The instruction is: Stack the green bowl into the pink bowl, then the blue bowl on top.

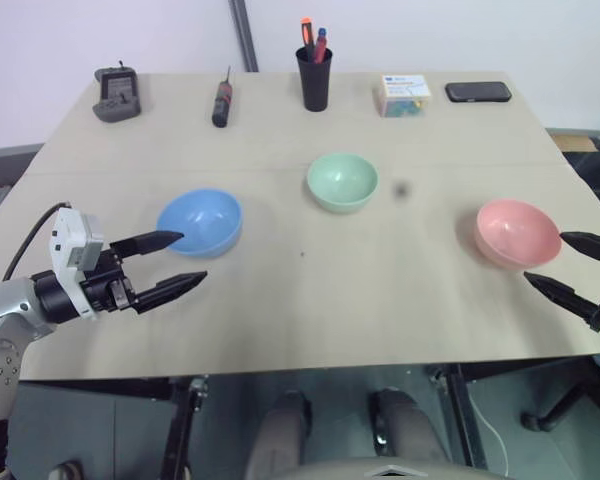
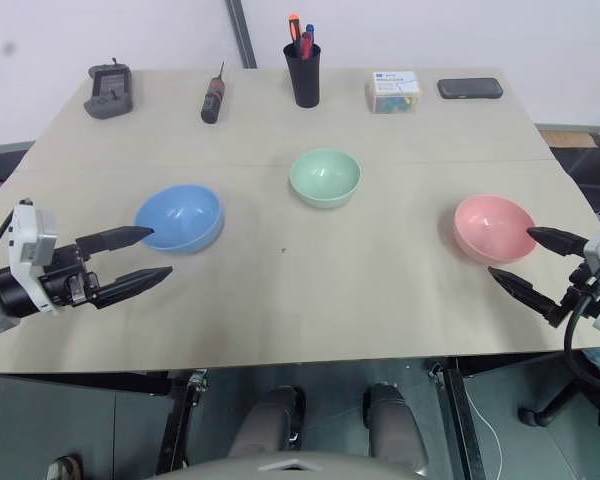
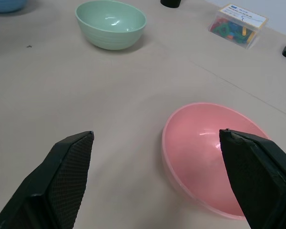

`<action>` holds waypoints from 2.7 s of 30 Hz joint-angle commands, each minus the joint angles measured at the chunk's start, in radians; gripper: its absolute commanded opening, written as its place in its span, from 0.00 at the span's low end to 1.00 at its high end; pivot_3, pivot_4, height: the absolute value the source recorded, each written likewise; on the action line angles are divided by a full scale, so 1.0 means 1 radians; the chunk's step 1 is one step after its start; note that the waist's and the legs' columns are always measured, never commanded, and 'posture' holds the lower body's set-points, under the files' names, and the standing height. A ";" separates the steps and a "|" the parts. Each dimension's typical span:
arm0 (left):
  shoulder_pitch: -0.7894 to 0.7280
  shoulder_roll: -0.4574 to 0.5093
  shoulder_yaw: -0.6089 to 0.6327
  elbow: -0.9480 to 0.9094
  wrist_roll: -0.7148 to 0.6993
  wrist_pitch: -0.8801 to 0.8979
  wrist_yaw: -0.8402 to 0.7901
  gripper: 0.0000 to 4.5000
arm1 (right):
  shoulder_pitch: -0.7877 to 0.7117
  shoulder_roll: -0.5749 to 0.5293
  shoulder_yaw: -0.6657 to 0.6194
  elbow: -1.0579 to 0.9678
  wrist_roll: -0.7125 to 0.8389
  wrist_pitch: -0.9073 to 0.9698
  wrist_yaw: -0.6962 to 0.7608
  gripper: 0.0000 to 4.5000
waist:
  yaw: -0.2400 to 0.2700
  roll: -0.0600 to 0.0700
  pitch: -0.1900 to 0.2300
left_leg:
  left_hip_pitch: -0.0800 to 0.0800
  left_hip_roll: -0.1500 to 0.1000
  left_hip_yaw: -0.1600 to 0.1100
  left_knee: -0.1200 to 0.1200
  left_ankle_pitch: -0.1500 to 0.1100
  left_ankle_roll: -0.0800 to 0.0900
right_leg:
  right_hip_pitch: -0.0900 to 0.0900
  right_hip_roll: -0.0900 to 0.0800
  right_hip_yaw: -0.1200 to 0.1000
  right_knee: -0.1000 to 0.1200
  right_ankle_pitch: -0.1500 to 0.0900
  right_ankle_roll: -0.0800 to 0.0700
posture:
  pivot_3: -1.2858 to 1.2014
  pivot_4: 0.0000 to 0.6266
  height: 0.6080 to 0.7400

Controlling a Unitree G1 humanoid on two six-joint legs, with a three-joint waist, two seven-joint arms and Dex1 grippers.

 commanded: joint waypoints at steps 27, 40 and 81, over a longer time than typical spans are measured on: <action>-0.203 -0.130 -0.261 -0.178 -0.012 -0.092 -0.062 1.00 | -0.500 0.070 0.574 0.253 -0.379 0.150 -0.254 0.55 | -0.006 0.000 0.001 | -0.001 -0.001 -0.001 0.001 0.000 0.000 | 0.000 0.000 0.000 0.001 0.005 0.000 | 0.52 0.24 1.00; -0.109 -0.160 -0.194 -0.208 -0.012 -0.121 0.010 1.00 | -0.583 0.173 0.790 0.044 -0.453 0.135 -0.216 0.02 | -0.014 0.000 0.001 | -0.001 0.000 -0.001 0.001 0.000 0.000 | -0.001 0.001 0.000 0.001 0.005 0.000 | 0.52 0.24 1.00; -0.844 -0.053 -0.801 0.272 0.857 -0.318 0.307 1.00 | -0.731 0.387 0.711 0.047 -0.384 0.001 -0.208 0.84 | -0.006 -0.002 0.003 | -0.003 -0.002 -0.004 0.001 0.000 0.000 | -0.002 0.000 -0.004 0.002 0.005 0.000 | 0.52 0.24 1.00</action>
